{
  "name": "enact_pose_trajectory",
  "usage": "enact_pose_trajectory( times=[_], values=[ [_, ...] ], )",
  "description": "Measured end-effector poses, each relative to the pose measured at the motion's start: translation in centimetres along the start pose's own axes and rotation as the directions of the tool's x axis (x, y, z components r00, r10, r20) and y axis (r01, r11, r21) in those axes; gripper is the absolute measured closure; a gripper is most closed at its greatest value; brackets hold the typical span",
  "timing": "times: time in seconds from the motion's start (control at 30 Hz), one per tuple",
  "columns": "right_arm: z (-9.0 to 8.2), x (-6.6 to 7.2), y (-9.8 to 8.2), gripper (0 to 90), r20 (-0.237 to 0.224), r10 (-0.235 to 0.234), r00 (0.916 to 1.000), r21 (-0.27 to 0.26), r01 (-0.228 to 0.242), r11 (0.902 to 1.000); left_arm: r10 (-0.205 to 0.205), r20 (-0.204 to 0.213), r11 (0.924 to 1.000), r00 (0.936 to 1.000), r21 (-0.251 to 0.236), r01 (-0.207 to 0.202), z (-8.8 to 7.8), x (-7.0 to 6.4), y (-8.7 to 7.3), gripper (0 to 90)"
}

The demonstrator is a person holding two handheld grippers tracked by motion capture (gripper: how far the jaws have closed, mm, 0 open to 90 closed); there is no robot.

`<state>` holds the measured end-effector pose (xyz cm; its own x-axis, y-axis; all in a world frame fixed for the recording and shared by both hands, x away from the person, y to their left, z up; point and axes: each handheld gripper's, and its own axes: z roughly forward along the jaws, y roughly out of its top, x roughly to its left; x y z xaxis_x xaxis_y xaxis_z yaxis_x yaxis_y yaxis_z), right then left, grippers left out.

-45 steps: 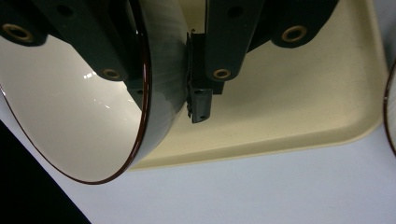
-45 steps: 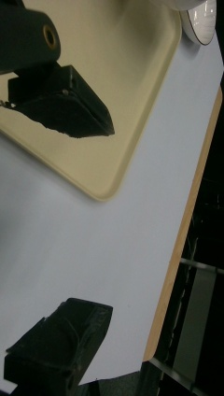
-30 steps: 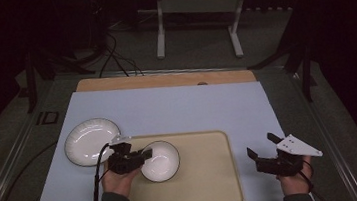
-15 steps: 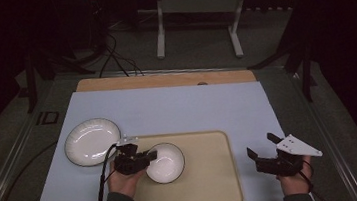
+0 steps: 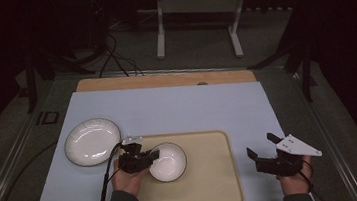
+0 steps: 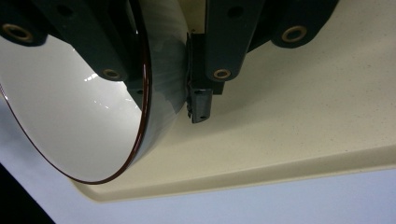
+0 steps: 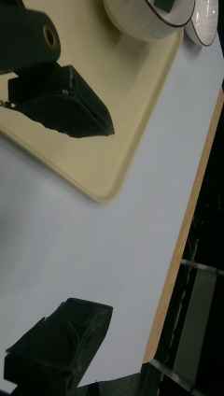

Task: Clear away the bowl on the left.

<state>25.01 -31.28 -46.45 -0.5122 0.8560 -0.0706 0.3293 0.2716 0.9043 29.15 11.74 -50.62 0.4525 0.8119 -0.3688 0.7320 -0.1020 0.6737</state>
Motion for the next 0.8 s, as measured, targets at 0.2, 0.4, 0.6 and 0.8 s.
enact_pose_trajectory(
  times=[0.2,0.4,0.6,0.8],
  values=[
    [0.0,0.0,0.0,11.6,0.0,0.0,1.0,0.0,0.0,1.0,-0.005,0.003,0.9999,1.0,0.011,0.005,0.5,-0.1,-0.2,78.7],
    [0.0,0.0,0.0,11.6,0.0,0.0,1.0,-0.001,0.0,1.0,-0.004,0.024,0.9999,0.9997,0.015,0.004,1.0,-0.5,-0.4,78.6],
    [0.0,0.0,0.0,11.6,0.001,0.0,1.0,0.0,0.0,1.0,0.027,-0.012,0.9995,0.9996,0.015,-0.026,1.1,-0.8,-0.5,78.8],
    [0.0,0.0,0.0,11.6,0.002,-0.001,1.0,0.001,0.001,1.0,0.042,-0.028,0.9991,0.9988,0.014,-0.041,1.3,-0.9,-0.5,79.0]
  ],
)
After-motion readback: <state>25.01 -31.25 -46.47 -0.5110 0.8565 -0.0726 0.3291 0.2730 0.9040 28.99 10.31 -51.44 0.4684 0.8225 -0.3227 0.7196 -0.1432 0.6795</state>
